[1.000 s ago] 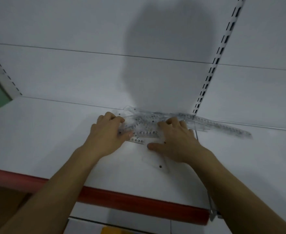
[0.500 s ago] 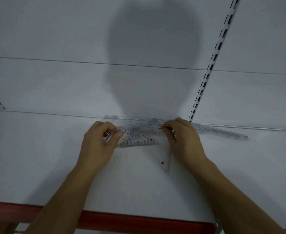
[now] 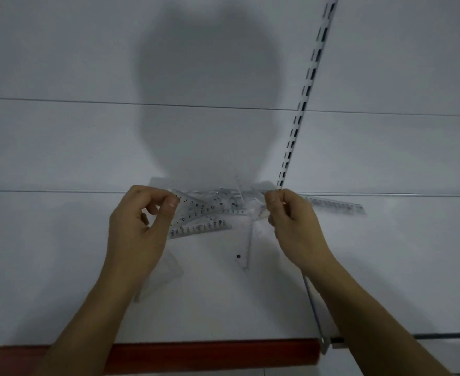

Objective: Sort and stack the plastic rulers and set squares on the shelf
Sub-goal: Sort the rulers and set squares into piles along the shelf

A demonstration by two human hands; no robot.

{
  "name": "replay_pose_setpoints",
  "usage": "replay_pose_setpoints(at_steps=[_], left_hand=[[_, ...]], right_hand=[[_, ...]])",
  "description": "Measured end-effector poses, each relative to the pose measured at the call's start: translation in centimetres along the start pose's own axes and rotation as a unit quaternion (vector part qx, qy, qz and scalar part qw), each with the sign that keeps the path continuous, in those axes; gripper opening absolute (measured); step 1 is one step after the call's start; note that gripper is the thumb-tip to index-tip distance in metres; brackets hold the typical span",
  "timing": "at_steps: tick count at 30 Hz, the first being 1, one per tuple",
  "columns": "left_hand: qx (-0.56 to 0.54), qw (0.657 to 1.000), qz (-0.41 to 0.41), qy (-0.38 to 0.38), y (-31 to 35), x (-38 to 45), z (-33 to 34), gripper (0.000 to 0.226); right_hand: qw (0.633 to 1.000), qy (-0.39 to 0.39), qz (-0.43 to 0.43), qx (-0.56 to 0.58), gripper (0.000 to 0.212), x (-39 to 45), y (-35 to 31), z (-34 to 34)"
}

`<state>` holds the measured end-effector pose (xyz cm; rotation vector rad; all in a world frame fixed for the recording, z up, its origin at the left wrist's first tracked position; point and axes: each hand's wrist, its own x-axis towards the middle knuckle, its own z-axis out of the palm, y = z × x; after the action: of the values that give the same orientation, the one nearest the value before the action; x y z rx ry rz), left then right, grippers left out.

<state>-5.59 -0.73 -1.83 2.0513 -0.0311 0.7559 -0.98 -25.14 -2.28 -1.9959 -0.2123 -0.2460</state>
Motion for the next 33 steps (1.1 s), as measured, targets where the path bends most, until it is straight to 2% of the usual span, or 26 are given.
replay_pose_setpoints(at_steps=[4,8,11,14,17,21,27,33], left_hand=[[-0.074,0.996,-0.044,-0.027,4.3,-0.4,3.0,0.02],[-0.178,0.98,-0.05,-0.066,9.4,-3.7,8.4,0.022],[-0.175,0.978,-0.051,-0.101,12.4,-6.6,13.4,0.019],[-0.172,0.973,-0.056,-0.142,15.7,-8.7,18.2,0.02],[-0.193,0.96,-0.081,-0.187,19.5,-10.1,22.5,0.038],[-0.192,0.954,-0.054,-0.226,24.6,-12.8,28.2,0.05],[-0.202,0.944,-0.048,-0.255,31.1,-16.6,36.5,0.033],[-0.166,0.946,-0.048,-0.273,35.8,-14.7,44.2,0.018]], right_hand=[[0.998,0.01,0.052,0.032,0.036,-3.2,0.8,-3.9],[0.992,0.024,0.096,0.079,0.02,-6.3,2.5,-10.2],[0.988,0.027,0.115,0.102,0.024,-8.9,3.9,-16.1],[0.986,0.072,0.118,0.094,0.023,-11.6,5.7,-22.3],[0.982,0.132,0.106,0.088,0.019,-13.8,7.7,-28.1],[0.977,0.187,0.099,0.033,0.013,-16.6,10.6,-35.5],[0.956,0.274,0.108,-0.013,0.005,-20.9,14.4,-45.7],[0.932,0.337,0.133,0.017,0.004,-23.0,17.5,-52.5]])
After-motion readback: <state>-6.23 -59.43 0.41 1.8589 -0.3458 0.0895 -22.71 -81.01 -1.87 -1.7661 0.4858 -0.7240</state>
